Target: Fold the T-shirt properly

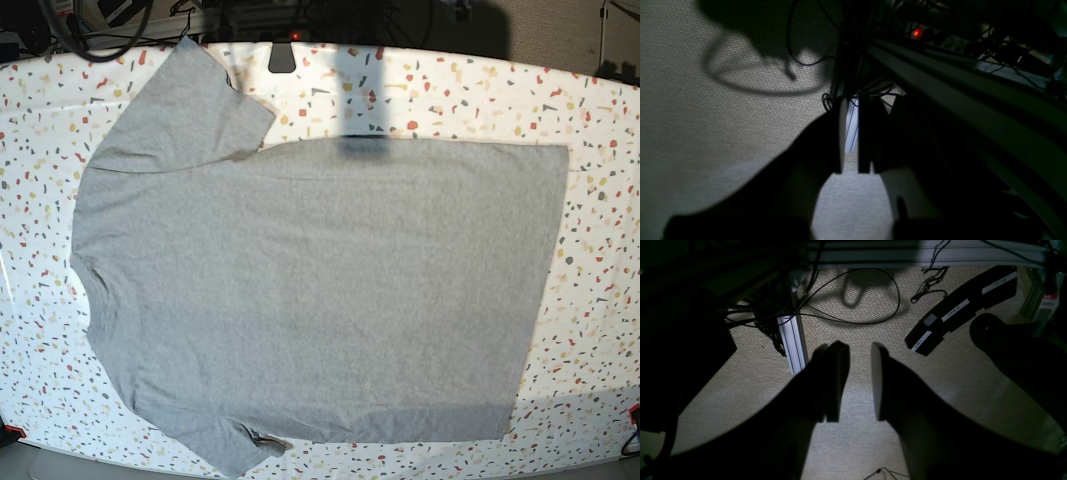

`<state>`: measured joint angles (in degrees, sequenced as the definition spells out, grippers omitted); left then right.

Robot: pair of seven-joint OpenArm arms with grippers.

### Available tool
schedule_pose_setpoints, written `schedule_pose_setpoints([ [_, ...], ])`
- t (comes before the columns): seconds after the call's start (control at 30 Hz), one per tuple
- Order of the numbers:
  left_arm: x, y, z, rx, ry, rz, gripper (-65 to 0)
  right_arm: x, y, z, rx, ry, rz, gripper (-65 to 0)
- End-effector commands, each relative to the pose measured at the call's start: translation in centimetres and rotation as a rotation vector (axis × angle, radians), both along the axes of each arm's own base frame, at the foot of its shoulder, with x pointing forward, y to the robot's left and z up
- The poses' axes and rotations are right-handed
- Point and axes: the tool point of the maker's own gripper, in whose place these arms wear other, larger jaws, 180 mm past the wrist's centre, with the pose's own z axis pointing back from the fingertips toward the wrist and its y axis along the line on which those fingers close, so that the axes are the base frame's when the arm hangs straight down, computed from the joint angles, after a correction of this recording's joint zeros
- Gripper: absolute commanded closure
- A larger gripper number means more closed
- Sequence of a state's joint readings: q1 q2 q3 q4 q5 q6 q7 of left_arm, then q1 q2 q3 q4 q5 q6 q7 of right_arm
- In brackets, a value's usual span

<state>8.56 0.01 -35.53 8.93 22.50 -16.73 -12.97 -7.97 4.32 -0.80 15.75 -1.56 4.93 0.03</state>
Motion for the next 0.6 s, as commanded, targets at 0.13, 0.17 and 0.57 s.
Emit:
schedule_pose_setpoints([
  [0.13, -0.37, 0.36, 0.15, 0.007, -0.011, 0.0, -7.2, -0.08, -0.18, 0.04, -0.005, -0.006, 0.001, -16.7],
  [0.17, -0.33, 0.45, 0.16, 0.009, -0.013, 0.0, -7.2, -0.08, -0.18, 0.04, -0.005, -0.006, 0.001, -16.7],
  [0.57, -0.28, 0.52, 0.15, 0.01, -0.011, -0.002, -7.2, -0.12, -0.18, 0.04, -0.005, -0.005, 0.001, -16.7],
])
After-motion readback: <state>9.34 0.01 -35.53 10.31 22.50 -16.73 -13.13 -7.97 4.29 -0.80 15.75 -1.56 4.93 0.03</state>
